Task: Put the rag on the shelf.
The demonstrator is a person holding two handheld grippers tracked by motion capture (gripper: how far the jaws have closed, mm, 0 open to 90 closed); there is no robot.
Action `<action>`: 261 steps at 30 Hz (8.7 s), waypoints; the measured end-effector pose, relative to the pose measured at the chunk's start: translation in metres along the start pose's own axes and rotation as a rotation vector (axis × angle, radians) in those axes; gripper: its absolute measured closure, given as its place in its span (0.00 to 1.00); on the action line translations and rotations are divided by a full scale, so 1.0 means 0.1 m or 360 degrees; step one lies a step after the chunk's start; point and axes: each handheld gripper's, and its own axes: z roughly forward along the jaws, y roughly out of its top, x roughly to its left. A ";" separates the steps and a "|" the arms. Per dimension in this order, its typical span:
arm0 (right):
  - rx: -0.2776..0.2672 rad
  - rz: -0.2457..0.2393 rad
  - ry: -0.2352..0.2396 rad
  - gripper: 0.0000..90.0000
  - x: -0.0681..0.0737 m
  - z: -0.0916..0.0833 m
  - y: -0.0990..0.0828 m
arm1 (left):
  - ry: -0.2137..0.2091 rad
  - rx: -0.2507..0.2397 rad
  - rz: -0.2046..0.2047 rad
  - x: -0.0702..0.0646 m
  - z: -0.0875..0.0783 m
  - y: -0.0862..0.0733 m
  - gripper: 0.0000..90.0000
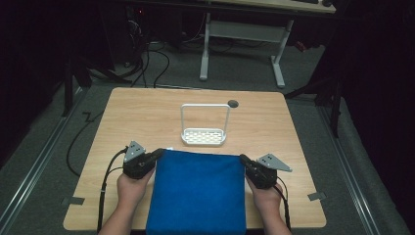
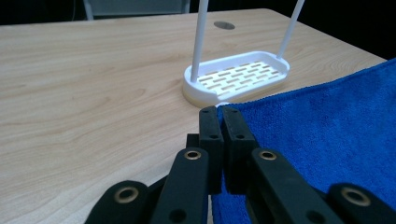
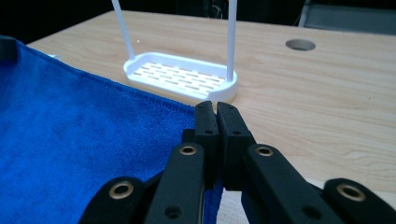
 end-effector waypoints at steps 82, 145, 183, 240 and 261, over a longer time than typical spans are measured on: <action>-0.0694 -0.0207 -0.0085 0.98 0.10 -0.73 1.53 | 0.0073 -0.0654 0.0290 -0.28 -0.68 1.52 0.98; -0.0680 -0.0132 -0.0228 0.98 -0.39 0.00 2.35 | 0.0284 -0.0626 0.0427 0.14 0.00 2.37 0.98; -0.0246 -0.0180 -0.0232 0.98 -0.78 1.09 1.92 | 0.0343 -0.0214 0.0341 0.73 1.01 1.64 0.98; 0.0046 0.0013 -0.0164 0.98 -0.92 1.36 0.77 | 0.0146 0.0050 0.0122 0.65 1.23 0.57 0.98; 0.0032 0.0047 -0.0201 0.74 -1.00 1.24 0.87 | 0.0255 0.0017 0.0006 0.71 1.11 0.68 0.65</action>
